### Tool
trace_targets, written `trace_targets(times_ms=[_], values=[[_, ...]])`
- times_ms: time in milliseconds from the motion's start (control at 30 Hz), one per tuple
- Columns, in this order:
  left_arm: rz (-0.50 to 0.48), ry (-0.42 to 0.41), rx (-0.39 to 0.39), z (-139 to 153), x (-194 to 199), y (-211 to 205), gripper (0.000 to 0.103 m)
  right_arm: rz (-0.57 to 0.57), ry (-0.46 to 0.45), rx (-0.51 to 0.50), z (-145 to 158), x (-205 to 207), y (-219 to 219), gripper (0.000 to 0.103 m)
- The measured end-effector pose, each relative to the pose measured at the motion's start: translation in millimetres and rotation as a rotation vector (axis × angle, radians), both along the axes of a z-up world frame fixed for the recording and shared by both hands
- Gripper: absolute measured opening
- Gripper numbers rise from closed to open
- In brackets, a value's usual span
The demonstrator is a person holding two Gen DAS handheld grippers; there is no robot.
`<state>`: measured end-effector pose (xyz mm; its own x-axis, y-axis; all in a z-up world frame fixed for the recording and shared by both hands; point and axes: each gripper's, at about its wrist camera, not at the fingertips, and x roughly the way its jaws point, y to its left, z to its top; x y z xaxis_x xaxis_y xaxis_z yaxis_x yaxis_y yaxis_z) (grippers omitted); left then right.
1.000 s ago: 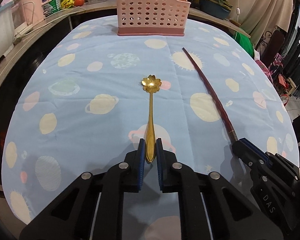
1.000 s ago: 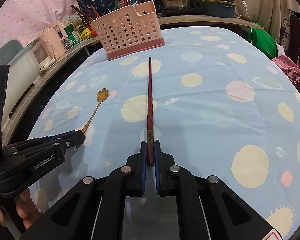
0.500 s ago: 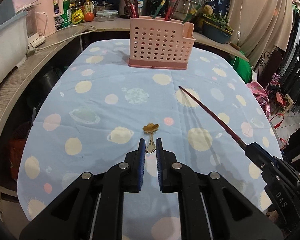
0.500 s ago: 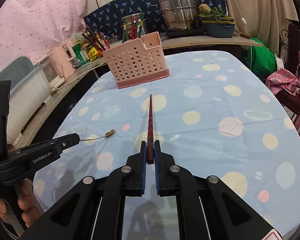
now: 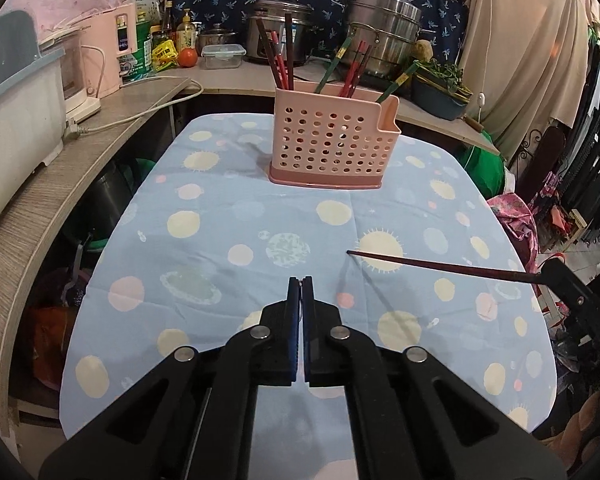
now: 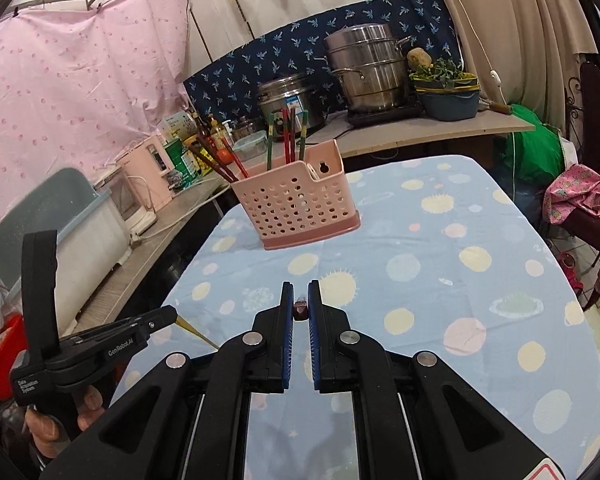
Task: Organize utensils
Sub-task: 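Lift the chopstick and gold spoon up over the pink holder with both tools, then lower the chopstick and spoon into the pink holder and open both tools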
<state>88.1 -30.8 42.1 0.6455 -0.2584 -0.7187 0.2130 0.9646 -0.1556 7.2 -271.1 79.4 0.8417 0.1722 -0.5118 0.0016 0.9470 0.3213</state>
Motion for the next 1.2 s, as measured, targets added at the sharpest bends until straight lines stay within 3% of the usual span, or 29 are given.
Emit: trace_targets(times_ms=[467, 900, 1200], values=[[-0.044, -0.028, -0.093, 56.6, 42.7, 0.0, 0.001, 0.017, -0.100, 0.033, 55.8, 45.7, -16.2, 0.007], [-0.061, -0.173, -0.139, 145.7, 118.1, -15.5, 0.001, -0.033, -0.314, 0.031, 142.2, 122.9, -26.8, 0.007], [-0.036, -0.218, -0.129, 158.3, 175.7, -28.7, 0.001, -0.098, -0.395, 0.068, 166.8, 190.7, -33.9, 0.007]])
